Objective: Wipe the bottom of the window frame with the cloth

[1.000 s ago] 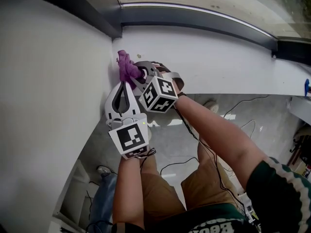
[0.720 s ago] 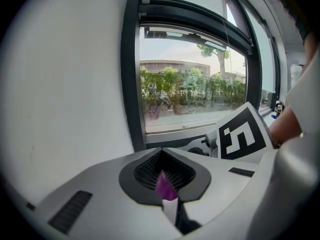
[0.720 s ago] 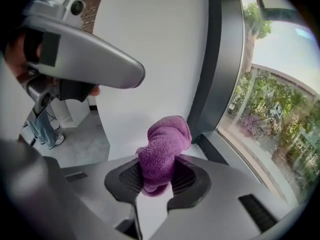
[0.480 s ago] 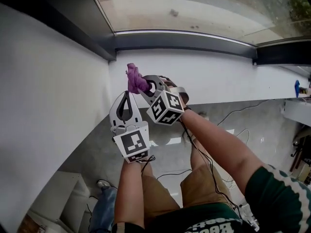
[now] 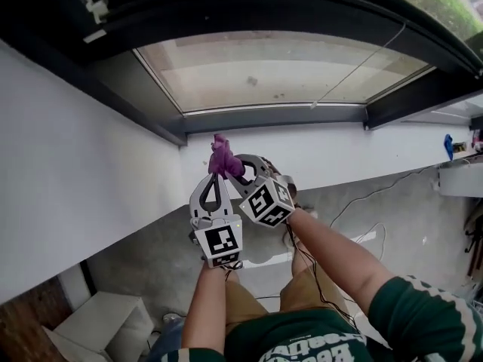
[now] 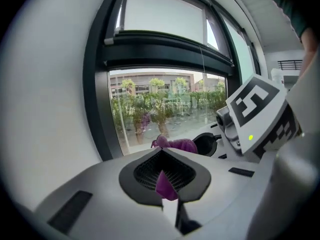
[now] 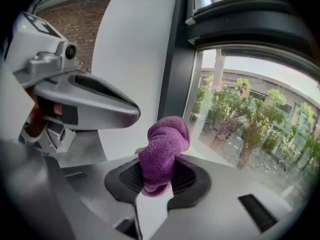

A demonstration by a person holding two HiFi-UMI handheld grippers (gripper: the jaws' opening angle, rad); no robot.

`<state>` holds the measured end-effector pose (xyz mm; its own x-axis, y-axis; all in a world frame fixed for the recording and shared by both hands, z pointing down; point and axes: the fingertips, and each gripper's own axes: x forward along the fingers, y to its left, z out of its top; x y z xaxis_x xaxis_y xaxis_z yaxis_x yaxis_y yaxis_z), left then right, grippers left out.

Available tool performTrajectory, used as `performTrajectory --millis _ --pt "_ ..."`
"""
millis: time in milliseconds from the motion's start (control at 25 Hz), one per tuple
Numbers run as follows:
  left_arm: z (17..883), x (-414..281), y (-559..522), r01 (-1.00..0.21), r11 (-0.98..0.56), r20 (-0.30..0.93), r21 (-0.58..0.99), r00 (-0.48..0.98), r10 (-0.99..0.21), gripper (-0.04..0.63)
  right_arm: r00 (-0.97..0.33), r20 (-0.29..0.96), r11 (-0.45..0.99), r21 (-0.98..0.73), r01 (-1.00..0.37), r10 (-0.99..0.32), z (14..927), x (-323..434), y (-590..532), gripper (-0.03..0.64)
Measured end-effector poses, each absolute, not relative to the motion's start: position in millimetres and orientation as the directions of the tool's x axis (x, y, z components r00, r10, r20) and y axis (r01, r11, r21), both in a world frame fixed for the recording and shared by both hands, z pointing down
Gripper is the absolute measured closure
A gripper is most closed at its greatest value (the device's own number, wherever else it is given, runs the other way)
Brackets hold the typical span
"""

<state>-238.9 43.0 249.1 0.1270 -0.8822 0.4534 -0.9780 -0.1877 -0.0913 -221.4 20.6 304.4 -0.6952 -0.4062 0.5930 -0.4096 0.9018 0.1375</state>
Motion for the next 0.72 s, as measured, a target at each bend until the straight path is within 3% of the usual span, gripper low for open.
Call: performTrajectory --millis 480,720 --pt "87 -198 60 -0.946 -0.273 0.356 -0.176 0.198 -0.913 0.588 -0.740 0.387 0.817 0.066 -0.572 -0.550 114 -163 39 0.512" --pt "-2 -164 71 -0.947 -0.286 0.224 -0.148 0.250 -0.942 0.588 -0.777 0.226 0.804 0.055 -0.593 -0.588 24 -129 56 0.512"
